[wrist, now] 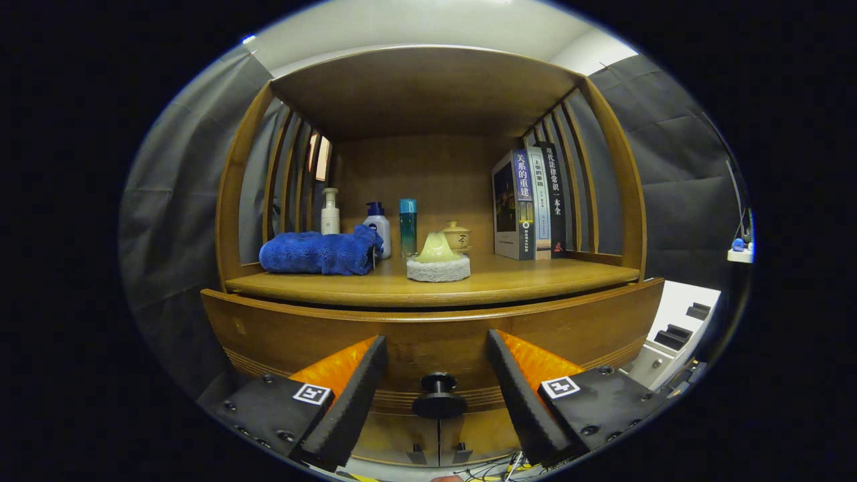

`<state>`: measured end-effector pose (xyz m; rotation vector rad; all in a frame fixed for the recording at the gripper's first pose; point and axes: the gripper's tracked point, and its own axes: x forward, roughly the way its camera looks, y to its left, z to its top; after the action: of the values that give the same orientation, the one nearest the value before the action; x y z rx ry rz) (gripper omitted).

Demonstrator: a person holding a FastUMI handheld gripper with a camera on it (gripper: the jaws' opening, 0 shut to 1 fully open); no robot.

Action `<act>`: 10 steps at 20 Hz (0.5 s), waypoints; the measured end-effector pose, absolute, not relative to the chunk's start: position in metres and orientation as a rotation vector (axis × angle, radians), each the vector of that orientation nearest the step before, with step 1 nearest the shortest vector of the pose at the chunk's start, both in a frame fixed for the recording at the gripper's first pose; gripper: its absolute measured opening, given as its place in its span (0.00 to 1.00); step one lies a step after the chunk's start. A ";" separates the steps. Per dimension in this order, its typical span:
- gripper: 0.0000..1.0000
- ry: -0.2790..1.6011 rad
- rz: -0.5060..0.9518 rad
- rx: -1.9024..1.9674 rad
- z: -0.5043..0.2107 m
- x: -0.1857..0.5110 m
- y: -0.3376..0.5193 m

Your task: Pull open the drawer, take out the items inside it, and place them on the countertop above the cabinet.

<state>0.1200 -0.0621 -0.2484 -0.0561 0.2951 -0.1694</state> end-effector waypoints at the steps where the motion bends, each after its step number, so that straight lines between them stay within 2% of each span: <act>1: 0.98 0.294 -0.170 -0.057 -0.249 0.123 -0.062; 10: 0.98 0.298 -0.169 -0.049 -0.251 0.144 -0.067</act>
<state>0.1439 -0.0667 -0.2508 -0.0489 0.2979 -0.1695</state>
